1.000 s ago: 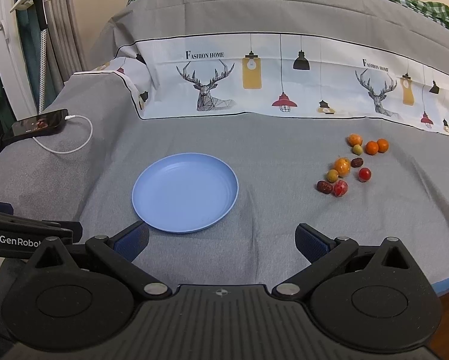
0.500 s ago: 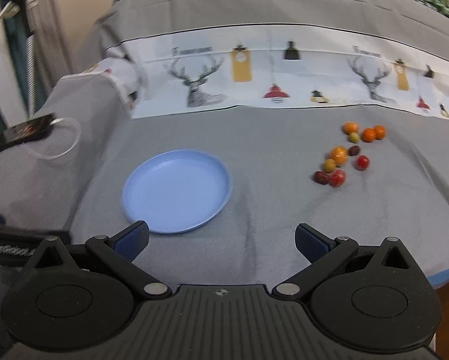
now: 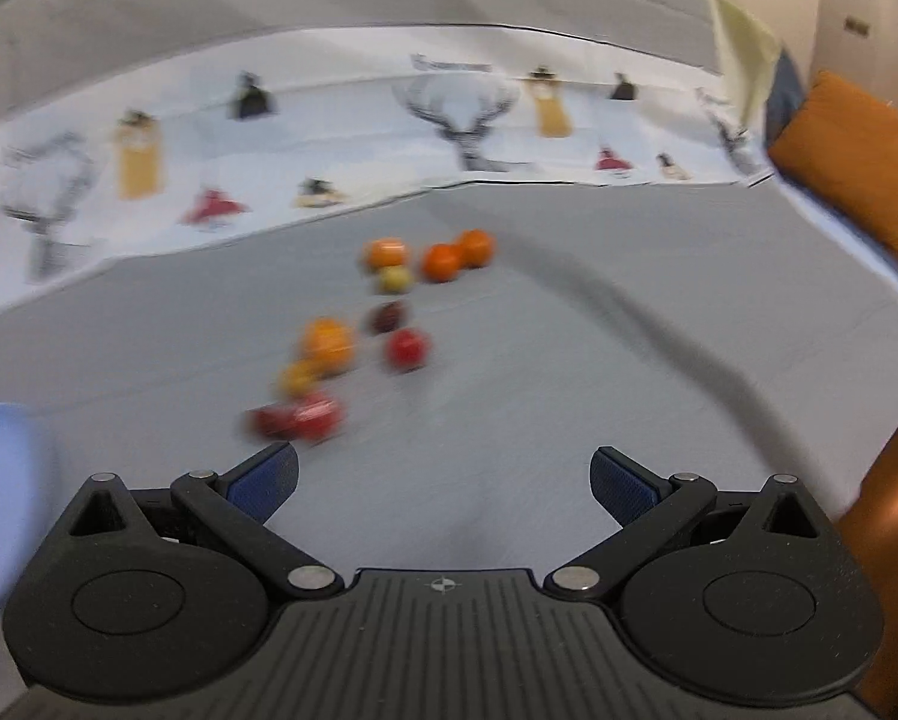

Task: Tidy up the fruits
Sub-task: 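Grasp a dark jujube with the left tool while the right tool grasps a red tomato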

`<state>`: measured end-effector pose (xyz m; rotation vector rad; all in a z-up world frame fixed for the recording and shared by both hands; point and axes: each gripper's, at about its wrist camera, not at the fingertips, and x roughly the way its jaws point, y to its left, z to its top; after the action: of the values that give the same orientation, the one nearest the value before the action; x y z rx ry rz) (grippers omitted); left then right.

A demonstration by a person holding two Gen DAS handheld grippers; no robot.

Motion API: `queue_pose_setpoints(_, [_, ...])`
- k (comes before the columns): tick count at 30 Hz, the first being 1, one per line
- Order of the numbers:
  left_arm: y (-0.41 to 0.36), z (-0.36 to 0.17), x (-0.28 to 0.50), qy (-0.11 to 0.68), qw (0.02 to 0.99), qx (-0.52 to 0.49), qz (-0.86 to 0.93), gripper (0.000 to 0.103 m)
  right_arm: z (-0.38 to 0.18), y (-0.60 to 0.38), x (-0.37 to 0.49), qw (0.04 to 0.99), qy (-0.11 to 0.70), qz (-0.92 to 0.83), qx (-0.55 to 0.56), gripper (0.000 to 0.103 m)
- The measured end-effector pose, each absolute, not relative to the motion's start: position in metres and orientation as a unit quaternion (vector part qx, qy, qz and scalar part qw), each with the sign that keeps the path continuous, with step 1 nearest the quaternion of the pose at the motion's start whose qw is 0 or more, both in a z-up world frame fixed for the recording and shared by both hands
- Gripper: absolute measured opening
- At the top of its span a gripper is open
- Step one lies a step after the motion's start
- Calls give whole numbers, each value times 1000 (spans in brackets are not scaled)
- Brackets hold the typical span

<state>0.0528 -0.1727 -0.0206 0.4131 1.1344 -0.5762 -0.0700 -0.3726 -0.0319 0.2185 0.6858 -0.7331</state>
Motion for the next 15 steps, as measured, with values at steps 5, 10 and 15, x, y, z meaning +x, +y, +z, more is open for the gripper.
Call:
queue_pose_setpoints(5, [-265,-60,88,463,769,282,-339,103,-82,-442,-22,848,357,-365,144,102])
queue_pose_setpoints(10, [-329,-101,109,422,722,370,-405,102,-118,-467,21,851,382,-332,143,102])
queue_pose_setpoints(15, [-364,-125,120,400,678,398,-471,92,-124,-472,37,868,359,-320,124,102])
